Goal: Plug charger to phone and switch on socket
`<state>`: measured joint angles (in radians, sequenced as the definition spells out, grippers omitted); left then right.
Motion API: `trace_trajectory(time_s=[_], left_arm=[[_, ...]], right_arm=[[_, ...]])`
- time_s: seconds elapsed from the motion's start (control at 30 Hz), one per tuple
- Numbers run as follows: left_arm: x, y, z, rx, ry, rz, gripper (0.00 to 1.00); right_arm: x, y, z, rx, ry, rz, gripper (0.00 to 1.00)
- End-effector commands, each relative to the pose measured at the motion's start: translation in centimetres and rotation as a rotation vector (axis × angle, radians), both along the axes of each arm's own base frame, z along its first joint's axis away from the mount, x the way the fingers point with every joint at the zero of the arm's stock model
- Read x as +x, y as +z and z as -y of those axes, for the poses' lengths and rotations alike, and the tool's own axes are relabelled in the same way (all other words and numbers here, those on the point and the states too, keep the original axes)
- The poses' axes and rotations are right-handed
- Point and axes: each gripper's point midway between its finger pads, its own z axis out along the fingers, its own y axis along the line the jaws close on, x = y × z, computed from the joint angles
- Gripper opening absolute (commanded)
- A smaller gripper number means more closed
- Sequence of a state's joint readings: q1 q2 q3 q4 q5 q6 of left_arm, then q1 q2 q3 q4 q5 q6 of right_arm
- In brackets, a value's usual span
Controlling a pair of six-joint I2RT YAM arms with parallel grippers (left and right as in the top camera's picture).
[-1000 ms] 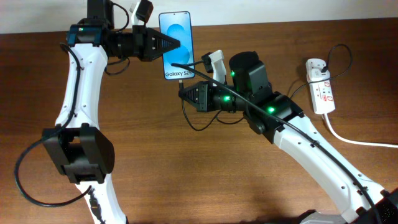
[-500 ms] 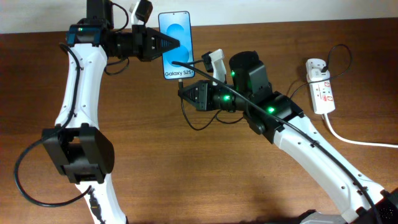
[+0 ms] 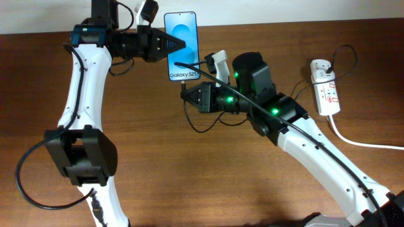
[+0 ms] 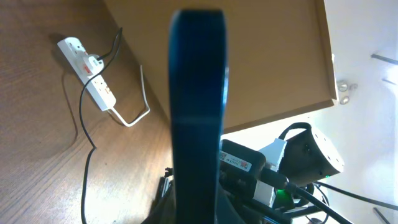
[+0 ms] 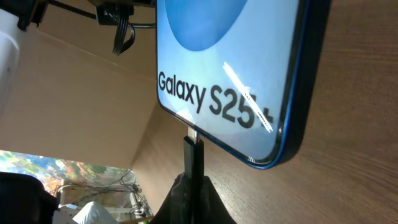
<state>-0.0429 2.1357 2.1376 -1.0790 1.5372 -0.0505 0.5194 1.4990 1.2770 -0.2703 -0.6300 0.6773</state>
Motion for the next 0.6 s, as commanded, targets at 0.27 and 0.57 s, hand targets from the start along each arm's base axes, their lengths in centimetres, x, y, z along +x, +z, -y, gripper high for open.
trace_trajectory(time_s=[0.27,0.57], left_arm=[[-0.7,1.2,0.4,-0.033,-0.026,-0.007,0.0],[-0.7,1.2,0.4,-0.032,-0.026,-0.011,0.0]], right_arm=[[1.2,0.5,1.1,0.003,-0.037,0.026,0.04],[1.6,0.4,1.6,-0.003,-0.049,0.035,0.04]])
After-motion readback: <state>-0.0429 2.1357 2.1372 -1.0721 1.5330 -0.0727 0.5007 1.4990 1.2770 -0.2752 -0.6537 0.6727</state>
